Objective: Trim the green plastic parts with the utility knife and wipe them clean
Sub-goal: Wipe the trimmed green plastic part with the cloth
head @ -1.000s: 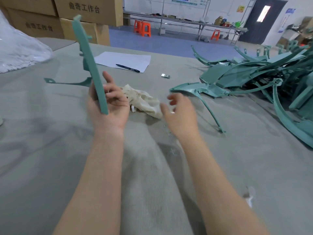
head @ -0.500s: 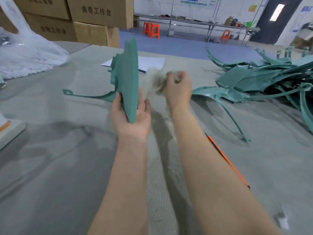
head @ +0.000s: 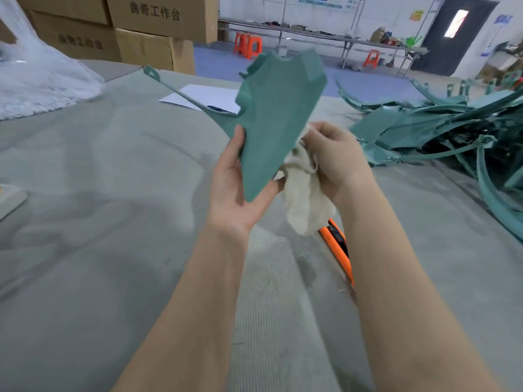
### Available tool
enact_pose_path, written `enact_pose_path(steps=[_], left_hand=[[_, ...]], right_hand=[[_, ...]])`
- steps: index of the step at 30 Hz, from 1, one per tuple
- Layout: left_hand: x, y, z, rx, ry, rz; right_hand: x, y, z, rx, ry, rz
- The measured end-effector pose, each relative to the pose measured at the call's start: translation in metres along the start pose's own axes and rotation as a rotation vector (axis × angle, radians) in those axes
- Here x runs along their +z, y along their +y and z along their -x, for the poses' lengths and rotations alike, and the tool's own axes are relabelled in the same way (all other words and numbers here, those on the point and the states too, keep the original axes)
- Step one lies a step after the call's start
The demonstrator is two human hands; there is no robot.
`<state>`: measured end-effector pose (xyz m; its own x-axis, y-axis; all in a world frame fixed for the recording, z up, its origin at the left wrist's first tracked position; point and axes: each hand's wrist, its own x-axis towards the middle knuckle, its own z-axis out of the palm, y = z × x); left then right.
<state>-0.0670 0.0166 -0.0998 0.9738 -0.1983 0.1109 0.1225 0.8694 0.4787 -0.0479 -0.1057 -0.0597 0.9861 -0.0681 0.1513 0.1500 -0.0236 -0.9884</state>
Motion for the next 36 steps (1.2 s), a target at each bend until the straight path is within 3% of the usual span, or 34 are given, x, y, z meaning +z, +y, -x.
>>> enact_pose_path(steps=[4,7,12,18,19,21,24,26,28,31,36], left_hand=[[0.005,-0.006,0.001,-0.044,0.104,-0.088],[0.002,-0.005,-0.001,0.041,0.227,0.021],[-0.005,0.007,-0.001,0.184,0.266,0.193],[-0.004,0.007,-0.002,0.227,0.343,0.109],[-0.004,0.008,-0.002,0.233,0.352,0.081],[-0.003,0.009,-0.002,0.259,0.377,0.001],[-0.006,0.008,-0.003,0.327,0.512,-0.240],[-0.008,0.006,-0.005,0.363,0.607,-0.458],[-0.010,0.006,-0.006,0.395,0.650,-0.582],[-0.012,0.010,-0.007,0.449,0.692,-0.765],[-0.004,0.012,-0.003,0.447,0.527,-0.782]], right_hand=[[-0.009,0.007,0.008,-0.020,-0.005,0.089],[-0.024,0.011,0.010,-0.028,0.008,0.144],[-0.042,0.024,0.018,0.027,0.026,0.199],[-0.033,0.020,0.025,-0.061,0.052,0.187],[-0.031,0.021,0.025,-0.056,0.043,0.260],[-0.036,0.027,0.025,-0.003,0.007,0.626],[-0.050,0.034,0.029,0.280,-0.140,1.109],[-0.054,0.038,0.032,0.391,-0.211,1.227],[-0.056,0.042,0.029,0.379,-0.203,1.265],[-0.062,0.044,0.026,0.237,-0.106,1.131],[-0.068,0.034,0.023,0.025,0.248,0.292]])
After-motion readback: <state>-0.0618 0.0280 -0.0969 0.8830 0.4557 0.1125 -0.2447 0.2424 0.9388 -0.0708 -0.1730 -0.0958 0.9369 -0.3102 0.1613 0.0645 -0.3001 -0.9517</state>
